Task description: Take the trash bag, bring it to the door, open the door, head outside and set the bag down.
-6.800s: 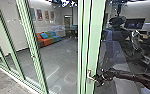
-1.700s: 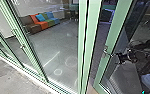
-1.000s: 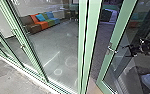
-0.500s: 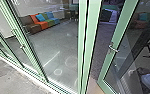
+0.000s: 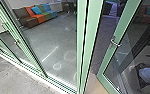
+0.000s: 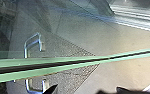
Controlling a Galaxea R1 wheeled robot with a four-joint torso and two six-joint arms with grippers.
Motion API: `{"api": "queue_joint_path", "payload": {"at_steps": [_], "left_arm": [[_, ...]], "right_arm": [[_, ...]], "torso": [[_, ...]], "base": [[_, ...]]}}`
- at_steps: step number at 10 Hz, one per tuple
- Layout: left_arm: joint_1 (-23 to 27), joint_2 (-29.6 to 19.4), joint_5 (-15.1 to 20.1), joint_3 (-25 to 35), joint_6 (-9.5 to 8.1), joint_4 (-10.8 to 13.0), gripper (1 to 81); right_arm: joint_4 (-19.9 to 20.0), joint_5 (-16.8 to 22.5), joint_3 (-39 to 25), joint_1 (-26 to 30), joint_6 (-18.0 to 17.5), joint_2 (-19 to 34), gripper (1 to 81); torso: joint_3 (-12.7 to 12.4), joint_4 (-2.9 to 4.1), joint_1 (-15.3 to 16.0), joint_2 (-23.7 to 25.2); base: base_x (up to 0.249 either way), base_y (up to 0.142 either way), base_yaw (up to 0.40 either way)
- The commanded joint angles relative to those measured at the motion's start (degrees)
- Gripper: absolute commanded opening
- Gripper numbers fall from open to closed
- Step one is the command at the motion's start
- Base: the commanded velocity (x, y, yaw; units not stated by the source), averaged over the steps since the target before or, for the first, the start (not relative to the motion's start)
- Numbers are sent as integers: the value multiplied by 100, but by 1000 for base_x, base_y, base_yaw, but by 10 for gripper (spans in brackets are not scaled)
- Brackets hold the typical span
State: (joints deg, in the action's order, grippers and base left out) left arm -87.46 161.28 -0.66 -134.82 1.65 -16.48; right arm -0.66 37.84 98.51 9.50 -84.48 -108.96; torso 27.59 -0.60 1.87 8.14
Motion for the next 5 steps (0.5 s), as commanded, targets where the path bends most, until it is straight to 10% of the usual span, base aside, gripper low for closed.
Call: {"api": "queue_joint_path", "payload": {"at_steps": [1,5], "left_arm": [[-75,-43,549,60,38,5,10],[-92,-43,549,60,46,22,10]], "right_arm": [[22,110,360,794,36,74,811],[48,92,387,776,291,546,811]], "torso": [[-22,0,0,0],[2,0,2,0]], "base": [[0,0,0],[0,0,0]]}}
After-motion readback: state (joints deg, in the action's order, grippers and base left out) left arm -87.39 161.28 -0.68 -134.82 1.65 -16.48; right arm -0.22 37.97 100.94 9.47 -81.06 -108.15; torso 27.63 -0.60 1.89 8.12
